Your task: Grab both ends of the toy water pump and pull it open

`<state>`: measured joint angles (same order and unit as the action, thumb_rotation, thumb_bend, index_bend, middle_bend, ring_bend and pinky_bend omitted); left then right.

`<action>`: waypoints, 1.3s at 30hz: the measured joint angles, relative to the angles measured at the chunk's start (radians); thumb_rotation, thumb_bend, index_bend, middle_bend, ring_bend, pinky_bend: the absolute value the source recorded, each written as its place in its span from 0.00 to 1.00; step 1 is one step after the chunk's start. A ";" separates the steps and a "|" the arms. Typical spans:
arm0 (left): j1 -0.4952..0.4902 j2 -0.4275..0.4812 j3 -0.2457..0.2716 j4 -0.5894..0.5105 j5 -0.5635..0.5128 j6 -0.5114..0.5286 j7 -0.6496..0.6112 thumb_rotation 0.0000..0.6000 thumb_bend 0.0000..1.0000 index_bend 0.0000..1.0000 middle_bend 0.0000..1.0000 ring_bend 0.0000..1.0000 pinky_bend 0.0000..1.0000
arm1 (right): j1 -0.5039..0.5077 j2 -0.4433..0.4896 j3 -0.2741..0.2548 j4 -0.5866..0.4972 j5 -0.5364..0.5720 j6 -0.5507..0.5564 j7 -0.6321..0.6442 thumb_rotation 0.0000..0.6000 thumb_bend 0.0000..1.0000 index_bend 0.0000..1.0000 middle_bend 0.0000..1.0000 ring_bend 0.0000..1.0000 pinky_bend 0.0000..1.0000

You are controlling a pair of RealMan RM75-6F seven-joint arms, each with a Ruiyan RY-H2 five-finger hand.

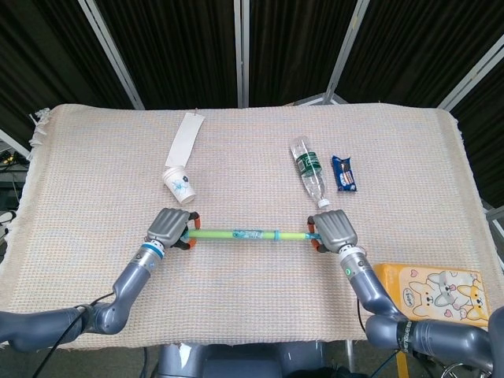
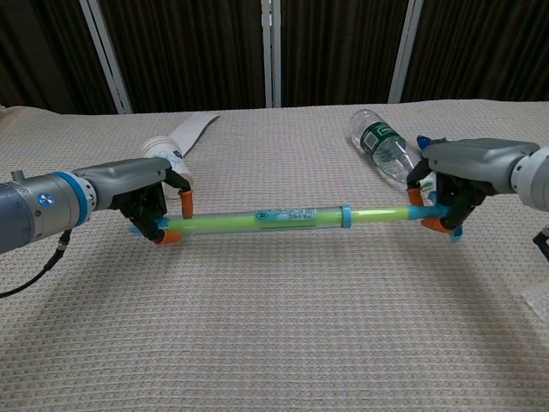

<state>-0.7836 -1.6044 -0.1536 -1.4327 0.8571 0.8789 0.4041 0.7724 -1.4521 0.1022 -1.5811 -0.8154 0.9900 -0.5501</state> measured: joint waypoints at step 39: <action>0.147 0.164 0.062 0.138 0.093 -0.034 -0.225 1.00 0.45 0.78 0.96 0.88 1.00 | -0.123 0.184 -0.009 0.010 -0.166 0.018 0.167 1.00 0.50 0.64 1.00 1.00 1.00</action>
<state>-0.6367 -1.4408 -0.0915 -1.2945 0.9504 0.8449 0.1792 0.6494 -1.2680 0.0937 -1.5713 -0.9810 1.0077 -0.3834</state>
